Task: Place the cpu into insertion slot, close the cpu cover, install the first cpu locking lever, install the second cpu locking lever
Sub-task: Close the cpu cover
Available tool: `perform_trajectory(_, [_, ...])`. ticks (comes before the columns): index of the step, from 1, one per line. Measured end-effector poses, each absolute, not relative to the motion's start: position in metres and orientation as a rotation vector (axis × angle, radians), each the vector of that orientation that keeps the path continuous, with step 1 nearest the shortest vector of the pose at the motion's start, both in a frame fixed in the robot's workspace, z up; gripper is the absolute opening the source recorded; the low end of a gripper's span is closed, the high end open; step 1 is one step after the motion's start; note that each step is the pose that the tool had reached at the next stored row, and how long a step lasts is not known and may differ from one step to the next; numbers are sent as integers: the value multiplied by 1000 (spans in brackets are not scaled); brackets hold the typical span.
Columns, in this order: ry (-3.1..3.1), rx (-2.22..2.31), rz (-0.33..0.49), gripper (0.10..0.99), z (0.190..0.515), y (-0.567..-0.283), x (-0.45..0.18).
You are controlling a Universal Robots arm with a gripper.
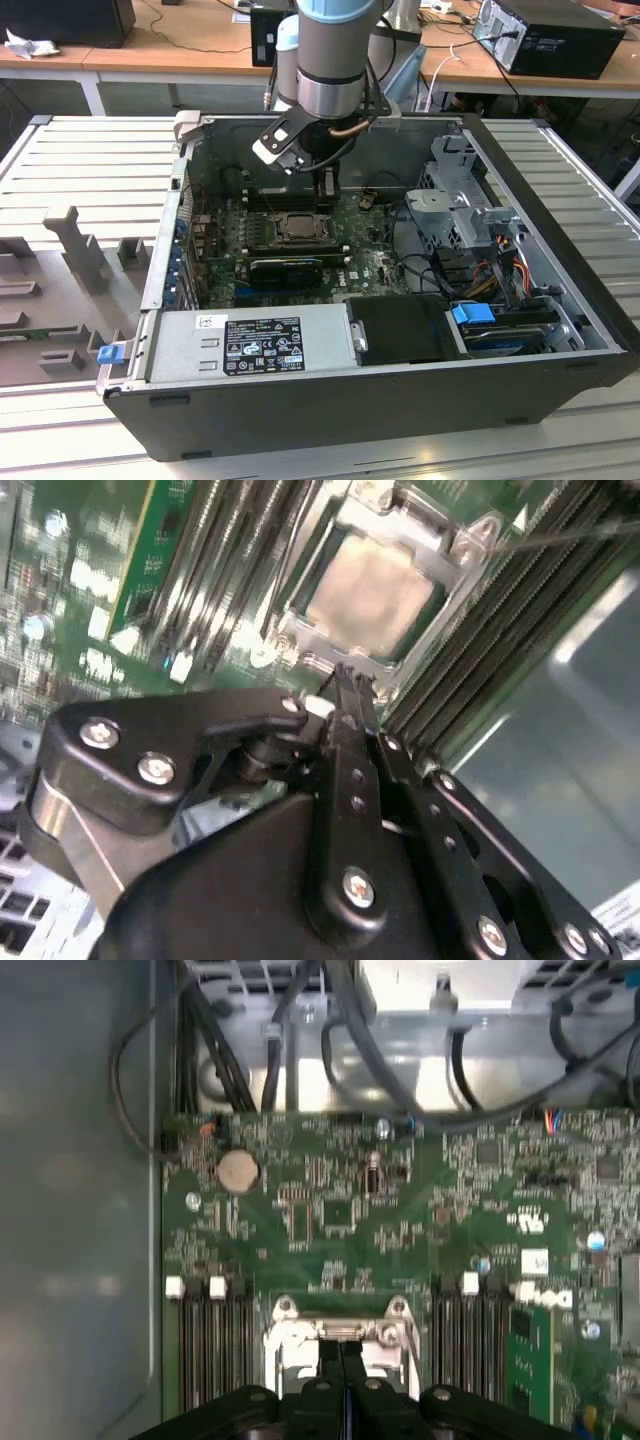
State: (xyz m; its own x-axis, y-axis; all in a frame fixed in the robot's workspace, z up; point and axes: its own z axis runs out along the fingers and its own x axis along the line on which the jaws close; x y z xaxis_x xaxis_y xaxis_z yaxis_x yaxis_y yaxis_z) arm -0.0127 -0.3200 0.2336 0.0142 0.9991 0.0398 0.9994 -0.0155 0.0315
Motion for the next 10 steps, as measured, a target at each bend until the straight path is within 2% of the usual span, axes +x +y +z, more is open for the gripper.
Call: perform_trajectory(10, [-2200, -2233, -79, 106, 232, -319, -37])
